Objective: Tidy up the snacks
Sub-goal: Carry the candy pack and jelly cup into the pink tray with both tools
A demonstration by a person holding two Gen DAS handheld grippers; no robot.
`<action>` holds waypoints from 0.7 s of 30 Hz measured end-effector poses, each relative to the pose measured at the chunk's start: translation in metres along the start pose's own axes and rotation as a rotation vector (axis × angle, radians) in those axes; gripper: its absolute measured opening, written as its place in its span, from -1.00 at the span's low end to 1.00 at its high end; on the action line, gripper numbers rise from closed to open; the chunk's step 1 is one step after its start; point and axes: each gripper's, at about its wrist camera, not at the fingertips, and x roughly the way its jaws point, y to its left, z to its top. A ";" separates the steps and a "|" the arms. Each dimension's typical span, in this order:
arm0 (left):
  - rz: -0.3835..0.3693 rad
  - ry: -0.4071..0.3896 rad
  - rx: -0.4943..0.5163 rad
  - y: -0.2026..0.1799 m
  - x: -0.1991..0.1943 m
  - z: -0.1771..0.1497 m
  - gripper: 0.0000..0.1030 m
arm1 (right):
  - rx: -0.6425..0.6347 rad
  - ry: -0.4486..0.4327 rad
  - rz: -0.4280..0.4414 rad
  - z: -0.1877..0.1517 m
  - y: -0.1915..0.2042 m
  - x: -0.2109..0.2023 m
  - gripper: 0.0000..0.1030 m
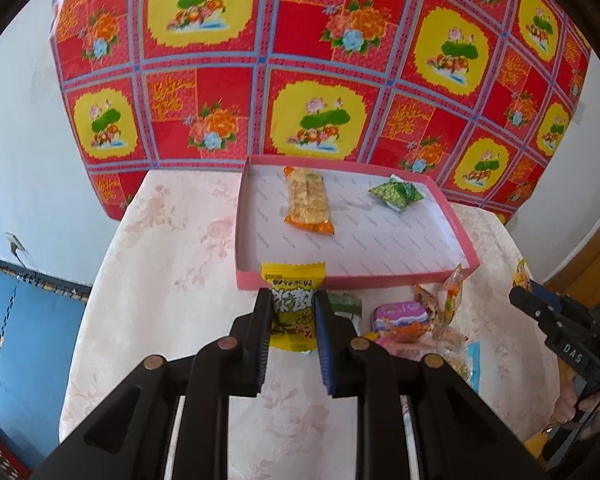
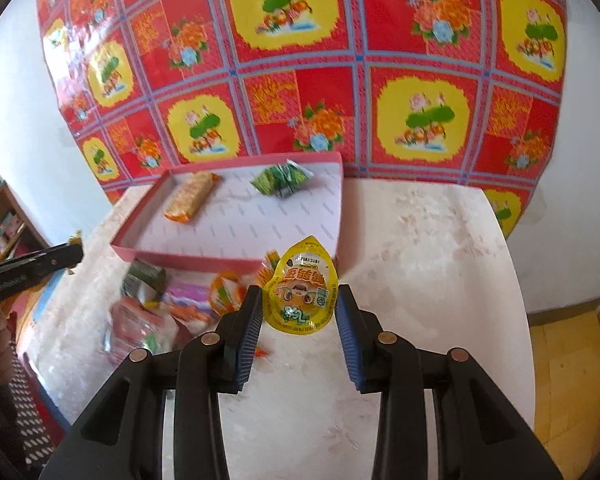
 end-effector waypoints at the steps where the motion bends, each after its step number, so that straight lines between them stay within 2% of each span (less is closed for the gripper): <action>1: -0.004 -0.001 0.004 -0.001 0.000 0.003 -0.59 | -0.007 -0.002 0.005 0.003 0.001 -0.002 -0.27; 12: 0.000 -0.027 0.039 -0.012 0.005 0.033 -0.59 | -0.063 -0.014 0.018 0.040 0.006 -0.008 -0.27; 21: 0.017 -0.008 0.047 -0.015 0.029 0.042 -0.58 | -0.044 -0.015 0.029 0.064 0.005 0.016 -0.27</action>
